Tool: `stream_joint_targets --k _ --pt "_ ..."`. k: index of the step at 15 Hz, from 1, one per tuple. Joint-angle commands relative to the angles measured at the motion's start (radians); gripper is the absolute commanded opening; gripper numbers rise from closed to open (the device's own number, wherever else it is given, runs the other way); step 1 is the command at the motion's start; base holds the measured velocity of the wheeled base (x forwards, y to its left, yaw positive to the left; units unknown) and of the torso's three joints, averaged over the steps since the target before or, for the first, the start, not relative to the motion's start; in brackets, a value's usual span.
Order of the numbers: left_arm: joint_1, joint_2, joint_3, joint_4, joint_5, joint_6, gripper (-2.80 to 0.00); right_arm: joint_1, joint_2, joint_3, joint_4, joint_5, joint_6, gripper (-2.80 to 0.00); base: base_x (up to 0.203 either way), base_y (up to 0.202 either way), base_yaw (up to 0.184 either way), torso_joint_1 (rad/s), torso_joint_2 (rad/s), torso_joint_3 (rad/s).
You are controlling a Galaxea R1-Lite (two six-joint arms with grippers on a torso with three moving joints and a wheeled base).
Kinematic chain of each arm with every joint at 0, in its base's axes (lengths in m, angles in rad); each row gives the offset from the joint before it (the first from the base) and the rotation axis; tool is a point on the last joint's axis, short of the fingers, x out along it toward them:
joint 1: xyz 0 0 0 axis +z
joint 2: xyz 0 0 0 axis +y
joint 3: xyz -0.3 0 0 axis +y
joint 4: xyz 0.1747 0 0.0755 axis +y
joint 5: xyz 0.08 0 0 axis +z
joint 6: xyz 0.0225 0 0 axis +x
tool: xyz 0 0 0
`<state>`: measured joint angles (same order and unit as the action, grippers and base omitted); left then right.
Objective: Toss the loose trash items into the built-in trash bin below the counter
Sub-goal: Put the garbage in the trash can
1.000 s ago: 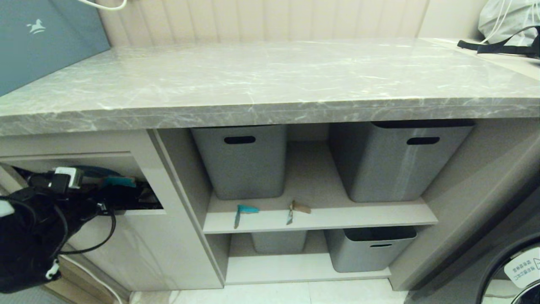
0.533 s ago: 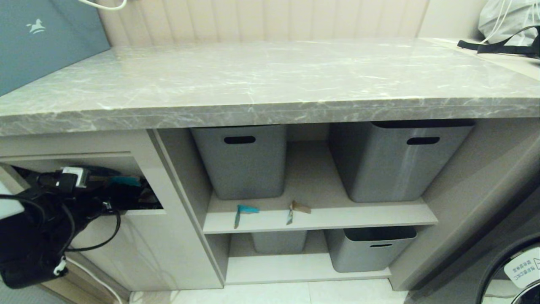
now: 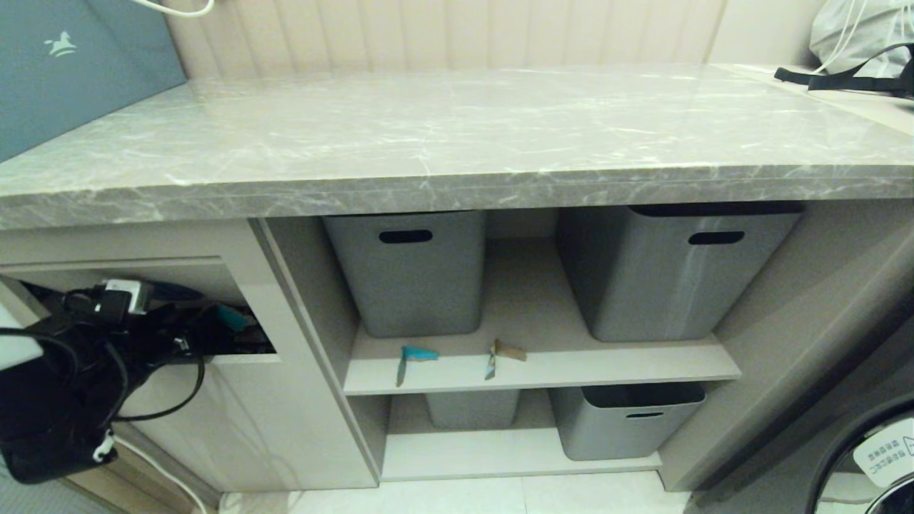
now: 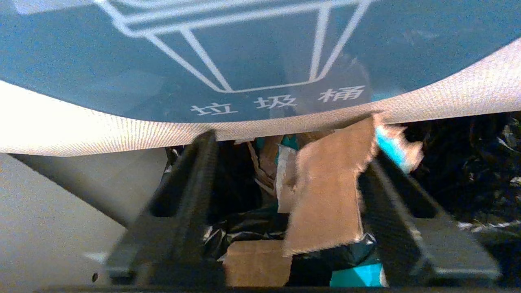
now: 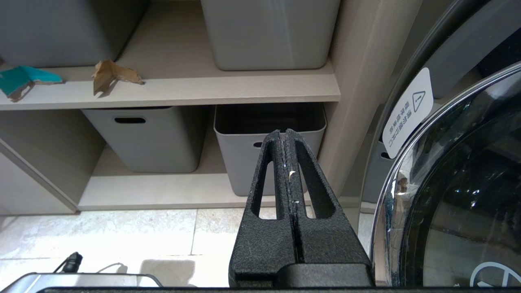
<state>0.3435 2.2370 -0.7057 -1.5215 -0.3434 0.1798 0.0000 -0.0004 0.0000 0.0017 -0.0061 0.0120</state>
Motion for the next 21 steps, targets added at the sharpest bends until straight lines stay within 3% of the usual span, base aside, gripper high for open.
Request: stream_joint_targets --k 1,10,16,17,21 --pt "0.0 -0.021 0.009 -0.009 -0.002 0.001 0.0 0.0 0.0 0.0 0.0 0.0 0.0 -2.8 0.0 0.0 0.0 0.0 0.0 0.0" --pt "0.002 -0.131 0.112 -0.009 0.0 -0.003 0.0 0.0 0.0 0.0 0.0 0.001 0.0 -2.8 0.0 0.0 0.0 0.0 0.0 0.0" --pt "-0.002 -0.238 0.248 -0.009 0.0 -0.005 0.0 0.0 0.0 0.0 0.0 0.0 0.0 -2.8 0.0 0.0 0.0 0.0 0.0 0.0" --pt "-0.003 -0.256 0.27 -0.009 0.0 -0.004 -2.8 -0.001 0.0 0.0 0.0 0.0 0.0 -2.8 0.0 0.0 0.0 0.0 0.0 0.0" --pt "-0.004 -0.359 0.374 -0.009 0.0 -0.006 -2.8 0.0 0.0 0.0 0.0 0.0 0.0 -2.8 0.0 0.0 0.0 0.0 0.0 0.0"
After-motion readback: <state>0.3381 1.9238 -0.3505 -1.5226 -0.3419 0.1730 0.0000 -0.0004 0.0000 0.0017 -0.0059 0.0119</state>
